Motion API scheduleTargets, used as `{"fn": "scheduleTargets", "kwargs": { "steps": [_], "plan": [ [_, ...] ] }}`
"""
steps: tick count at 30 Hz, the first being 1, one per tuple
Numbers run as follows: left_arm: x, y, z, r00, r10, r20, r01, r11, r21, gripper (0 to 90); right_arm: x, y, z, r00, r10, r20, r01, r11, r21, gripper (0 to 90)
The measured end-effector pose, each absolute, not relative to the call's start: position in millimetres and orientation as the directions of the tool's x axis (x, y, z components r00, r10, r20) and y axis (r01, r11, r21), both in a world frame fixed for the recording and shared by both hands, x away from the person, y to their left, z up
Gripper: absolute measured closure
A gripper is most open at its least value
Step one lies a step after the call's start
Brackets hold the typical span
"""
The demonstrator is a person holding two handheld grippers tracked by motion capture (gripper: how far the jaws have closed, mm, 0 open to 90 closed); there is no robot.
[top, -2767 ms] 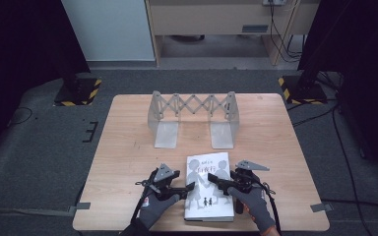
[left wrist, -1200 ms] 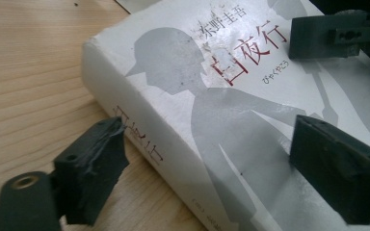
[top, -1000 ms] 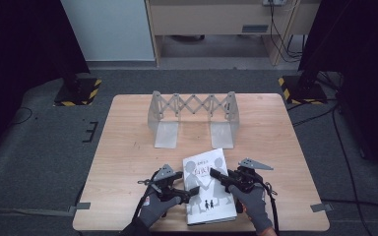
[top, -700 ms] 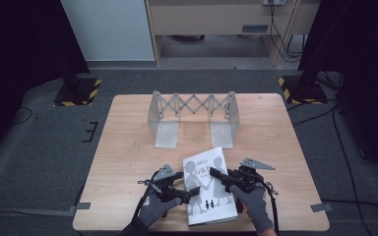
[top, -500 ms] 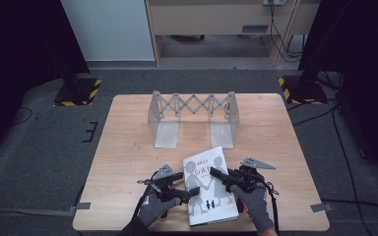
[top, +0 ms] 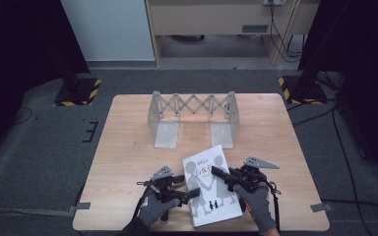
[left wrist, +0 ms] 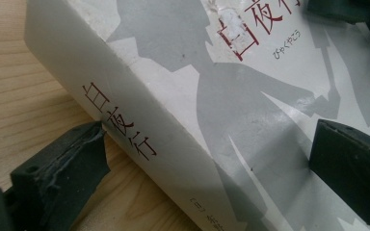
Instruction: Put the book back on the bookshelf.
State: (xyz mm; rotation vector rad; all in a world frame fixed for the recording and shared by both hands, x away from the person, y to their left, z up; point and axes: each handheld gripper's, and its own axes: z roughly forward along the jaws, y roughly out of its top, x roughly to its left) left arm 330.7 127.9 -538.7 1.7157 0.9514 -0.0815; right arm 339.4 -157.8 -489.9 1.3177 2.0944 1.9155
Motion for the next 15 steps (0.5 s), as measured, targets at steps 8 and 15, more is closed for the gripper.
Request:
{"fn": "scheduleTargets", "kwargs": {
  "steps": [8,15],
  "plan": [
    [336.7,127.9,-538.7,0.663,0.530,-0.528,0.636,-0.027,0.771,0.0,338.9,-160.8,-485.4,-0.655,0.564,0.502,0.546,-0.104,0.831,73.2],
    [339.4,124.3,-545.9,0.657,0.449,-0.605,0.679,-0.005,0.734,0.0,340.0,-161.2,-484.5,-0.663,0.545,0.514,0.550,-0.111,0.828,75.9]
  ]
}}
